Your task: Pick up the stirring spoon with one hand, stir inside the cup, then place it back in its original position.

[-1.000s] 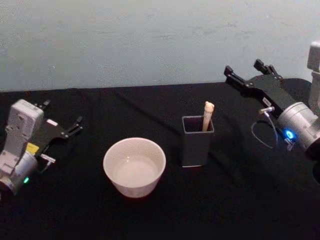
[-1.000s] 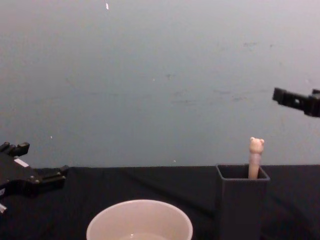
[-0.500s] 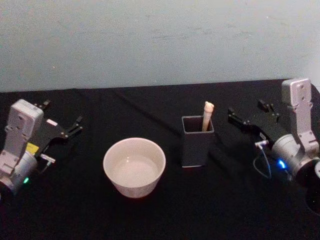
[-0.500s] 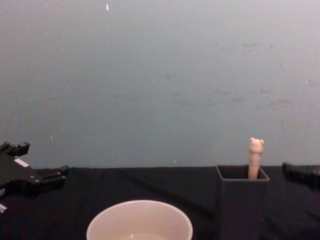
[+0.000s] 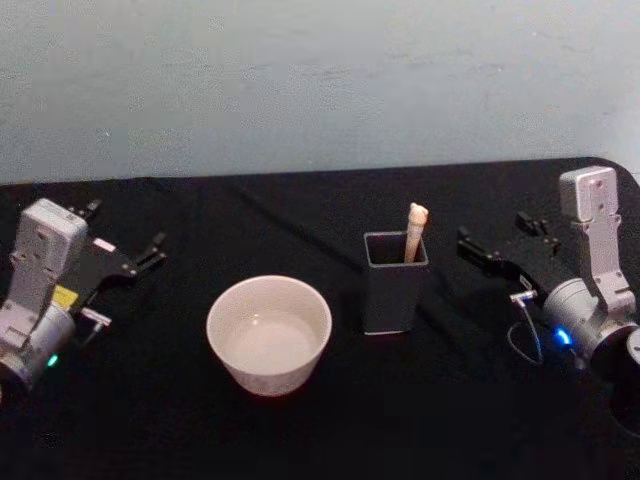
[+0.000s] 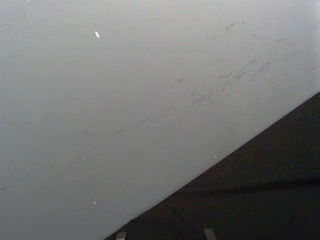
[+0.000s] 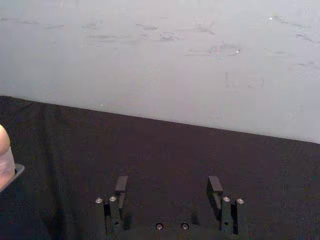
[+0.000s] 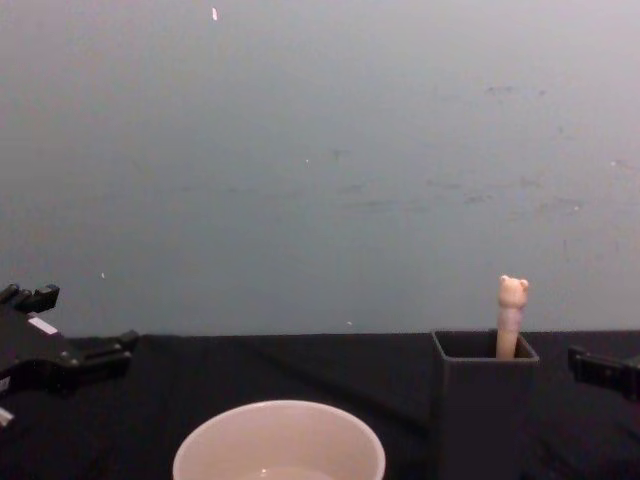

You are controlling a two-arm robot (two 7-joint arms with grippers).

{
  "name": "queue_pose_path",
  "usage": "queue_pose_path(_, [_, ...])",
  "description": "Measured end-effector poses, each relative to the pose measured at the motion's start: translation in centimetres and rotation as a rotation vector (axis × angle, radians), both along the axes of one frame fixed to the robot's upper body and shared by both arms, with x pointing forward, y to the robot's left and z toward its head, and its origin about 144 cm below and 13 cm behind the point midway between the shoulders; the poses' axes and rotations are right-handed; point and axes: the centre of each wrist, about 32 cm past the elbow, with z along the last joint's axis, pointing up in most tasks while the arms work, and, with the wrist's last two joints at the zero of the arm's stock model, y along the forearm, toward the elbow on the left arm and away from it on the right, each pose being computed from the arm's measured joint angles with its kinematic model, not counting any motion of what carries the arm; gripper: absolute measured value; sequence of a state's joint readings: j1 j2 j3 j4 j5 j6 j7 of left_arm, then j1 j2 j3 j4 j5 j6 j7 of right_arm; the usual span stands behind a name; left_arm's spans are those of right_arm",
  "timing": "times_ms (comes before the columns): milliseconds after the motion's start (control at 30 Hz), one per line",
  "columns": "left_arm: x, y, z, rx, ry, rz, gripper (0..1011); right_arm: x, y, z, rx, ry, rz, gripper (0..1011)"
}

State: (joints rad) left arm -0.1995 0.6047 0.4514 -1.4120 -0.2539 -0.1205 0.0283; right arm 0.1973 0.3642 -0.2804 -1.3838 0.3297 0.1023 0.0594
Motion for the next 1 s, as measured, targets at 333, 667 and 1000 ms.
queue_pose_path(333, [0.00,0.00,0.00,0.000,0.000,0.000,1001,-0.03,0.01,0.00,-0.001,0.000,0.003,1002])
queue_pose_path(667, [0.00,0.00,0.00,0.000,0.000,0.000,1001,-0.04,0.02,0.01,-0.002,-0.001,0.004,1002])
queue_pose_path(1000, [0.00,0.00,0.00,0.000,0.000,0.000,1001,-0.04,0.02,0.02,-0.002,-0.001,0.004,1002])
